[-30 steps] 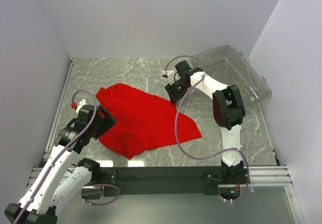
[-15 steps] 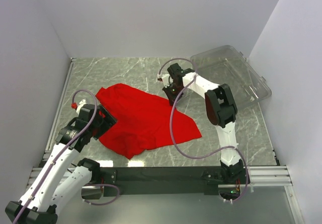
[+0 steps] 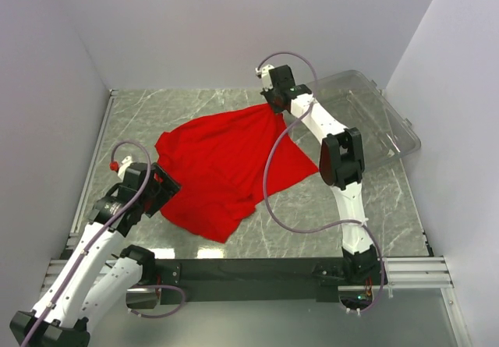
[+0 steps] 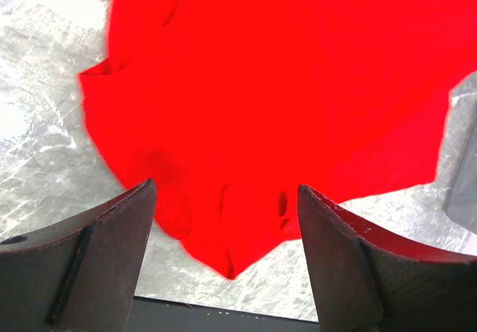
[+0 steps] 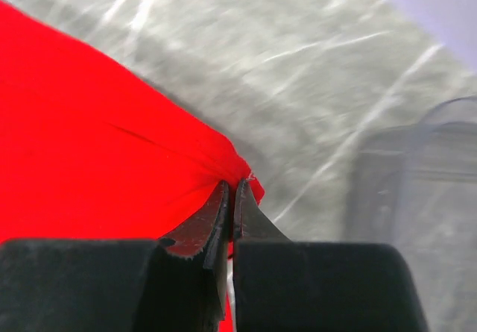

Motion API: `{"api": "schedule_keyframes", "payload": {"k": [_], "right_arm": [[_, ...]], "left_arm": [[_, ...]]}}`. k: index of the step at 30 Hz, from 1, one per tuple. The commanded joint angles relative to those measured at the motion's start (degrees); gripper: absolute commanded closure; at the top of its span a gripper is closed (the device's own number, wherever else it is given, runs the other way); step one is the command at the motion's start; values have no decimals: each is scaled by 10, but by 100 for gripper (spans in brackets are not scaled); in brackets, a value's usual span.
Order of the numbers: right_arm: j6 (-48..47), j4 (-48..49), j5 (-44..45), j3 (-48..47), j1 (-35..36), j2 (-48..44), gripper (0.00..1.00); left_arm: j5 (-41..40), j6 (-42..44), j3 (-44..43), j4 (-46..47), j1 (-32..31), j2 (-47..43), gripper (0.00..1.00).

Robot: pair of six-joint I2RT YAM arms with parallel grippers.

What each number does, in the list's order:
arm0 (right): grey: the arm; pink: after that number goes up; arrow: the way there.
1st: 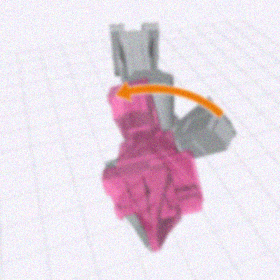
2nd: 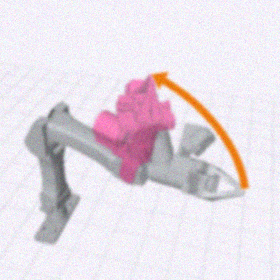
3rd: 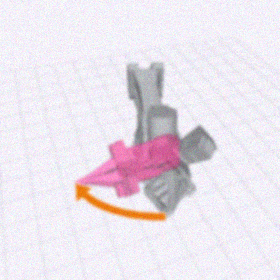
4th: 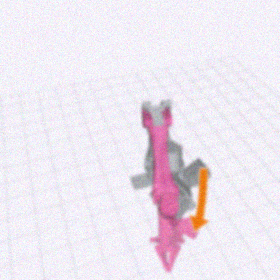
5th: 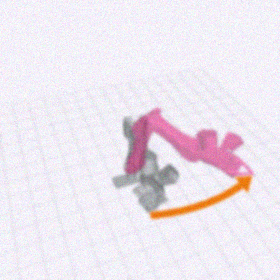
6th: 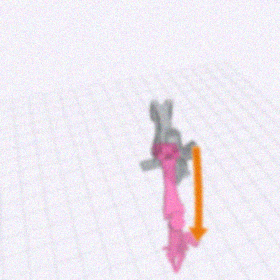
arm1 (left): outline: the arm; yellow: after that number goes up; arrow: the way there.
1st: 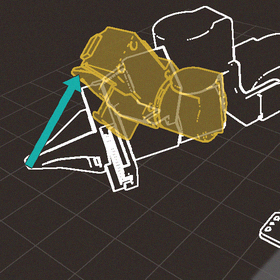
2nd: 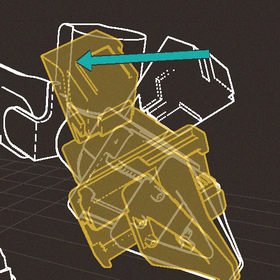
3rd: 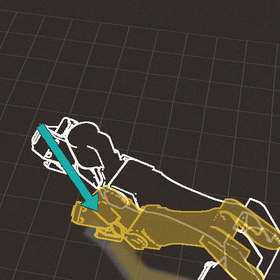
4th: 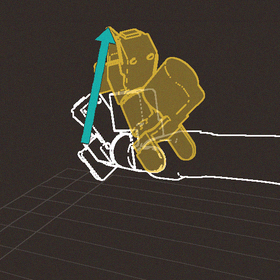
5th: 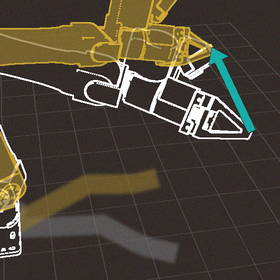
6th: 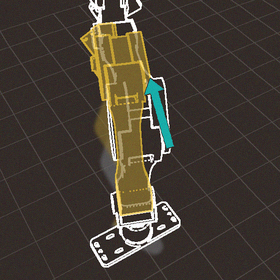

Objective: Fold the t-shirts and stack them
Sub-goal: Flatten the tshirt out

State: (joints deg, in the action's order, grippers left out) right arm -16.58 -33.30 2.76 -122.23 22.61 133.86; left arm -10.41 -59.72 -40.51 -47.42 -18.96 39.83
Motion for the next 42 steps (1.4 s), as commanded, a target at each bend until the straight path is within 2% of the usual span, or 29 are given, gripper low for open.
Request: {"api": "schedule_keyframes", "payload": {"k": [1,3,4,5,7,10,13,14,15,16,17,19,20,22,29,35,39,42], "right_arm": [[-24,82,85,-24,-3,36,100],[-22,65,82,-48,-8,46,100],[-25,59,80,-51,-9,48,95],[-27,56,80,-37,-10,44,72],[-29,74,80,1,-17,7,46],[-33,125,32,97,-29,-76,35],[-90,101,-113,166,-45,-158,33],[-143,82,-149,211,-47,-180,33],[-169,78,-223,242,-48,-204,33],[-198,67,-256,306,-53,-250,33],[-262,58,-293,336,-55,-272,33],[-317,52,-345,419,-58,-329,33],[-362,40,-355,439,-60,-345,33],[-389,20,-385,463,-66,-369,33],[-363,-24,-393,476,-91,-371,37],[-339,3,-395,510,-93,-386,37],[-326,7,-399,505,-94,-380,37],[-319,8,-400,498,-100,-375,37]], "left_arm": [[-7,-18,10,30,4,-5,18],[-9,-20,11,34,5,-1,18],[-10,-19,12,37,7,2,18],[-11,-19,13,39,7,4,18],[-13,-19,15,41,11,15,17],[0,-20,23,51,16,31,17],[20,-25,39,72,23,49,19],[35,-26,45,86,25,54,19],[41,-22,48,89,29,61,21],[45,-16,50,91,38,74,21],[55,-14,51,94,43,81,21],[70,-3,57,111,56,101,23],[77,-1,60,116,60,108,23],[89,1,63,114,71,127,24],[131,27,60,64,104,212,31],[149,32,62,57,104,266,34],[166,30,74,74,104,313,45],[173,35,76,88,104,346,58]]}}
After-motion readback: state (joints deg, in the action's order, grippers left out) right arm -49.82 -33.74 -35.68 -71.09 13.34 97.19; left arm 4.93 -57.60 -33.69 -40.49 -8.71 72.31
